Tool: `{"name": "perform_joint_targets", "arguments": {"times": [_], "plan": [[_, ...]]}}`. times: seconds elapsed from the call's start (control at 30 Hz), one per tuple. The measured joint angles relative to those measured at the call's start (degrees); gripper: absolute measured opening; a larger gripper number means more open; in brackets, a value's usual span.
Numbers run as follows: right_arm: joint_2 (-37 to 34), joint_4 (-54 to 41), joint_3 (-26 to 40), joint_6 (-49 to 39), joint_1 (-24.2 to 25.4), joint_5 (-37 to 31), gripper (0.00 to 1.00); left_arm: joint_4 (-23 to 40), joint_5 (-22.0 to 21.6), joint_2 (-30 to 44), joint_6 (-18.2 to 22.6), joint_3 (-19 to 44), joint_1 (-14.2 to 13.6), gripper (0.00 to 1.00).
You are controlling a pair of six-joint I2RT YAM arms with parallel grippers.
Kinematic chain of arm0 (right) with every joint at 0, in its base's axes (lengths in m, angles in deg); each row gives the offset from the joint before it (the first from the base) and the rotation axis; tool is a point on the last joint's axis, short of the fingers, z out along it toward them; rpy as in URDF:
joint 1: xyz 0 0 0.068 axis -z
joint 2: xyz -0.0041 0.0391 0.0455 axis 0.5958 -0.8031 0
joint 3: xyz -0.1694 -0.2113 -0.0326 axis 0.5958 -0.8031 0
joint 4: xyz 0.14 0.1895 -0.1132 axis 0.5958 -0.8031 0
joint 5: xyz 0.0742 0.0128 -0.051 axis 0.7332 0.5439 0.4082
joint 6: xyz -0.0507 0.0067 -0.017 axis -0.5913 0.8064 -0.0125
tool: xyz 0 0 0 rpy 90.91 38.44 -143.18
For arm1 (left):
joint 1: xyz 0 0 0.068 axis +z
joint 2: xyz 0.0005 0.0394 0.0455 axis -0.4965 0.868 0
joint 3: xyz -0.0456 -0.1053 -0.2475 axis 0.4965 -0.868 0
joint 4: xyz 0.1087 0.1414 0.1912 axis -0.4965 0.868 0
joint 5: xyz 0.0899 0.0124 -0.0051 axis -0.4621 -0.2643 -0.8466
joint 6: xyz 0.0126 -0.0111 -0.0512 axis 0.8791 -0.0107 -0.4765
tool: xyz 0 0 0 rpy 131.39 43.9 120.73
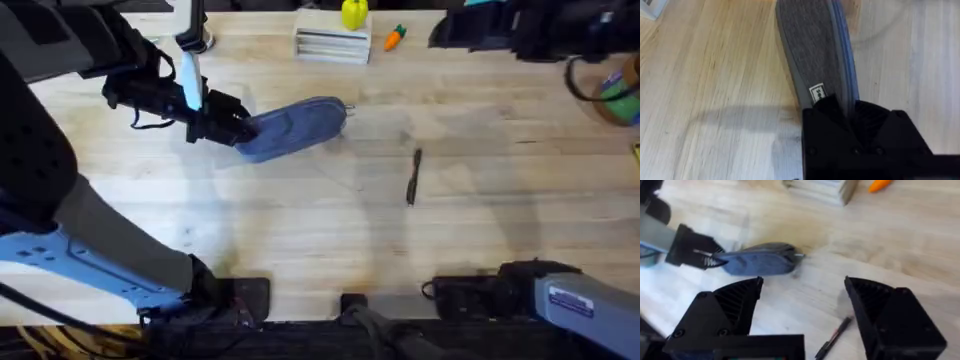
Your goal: Unzip the bag, pick up the pens from the table one at a time and place them inside, then zip the bag closed.
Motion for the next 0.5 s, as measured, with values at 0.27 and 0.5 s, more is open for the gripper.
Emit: {"name": "perform_joint_targets", "arguments": {"times": [0.27,0.5], "plan": [[-12.5,3.5,0.0,-1.2,-1.3,12.4,0.994,0.0,0.0,0.0,0.0,0.0,0.0,0.041],[-20.9,10.0,0.0,-0.2,-6.0,15.5,0.994,0.0,0.0,0.0,0.0,0.0,0.0,0.041]]}}
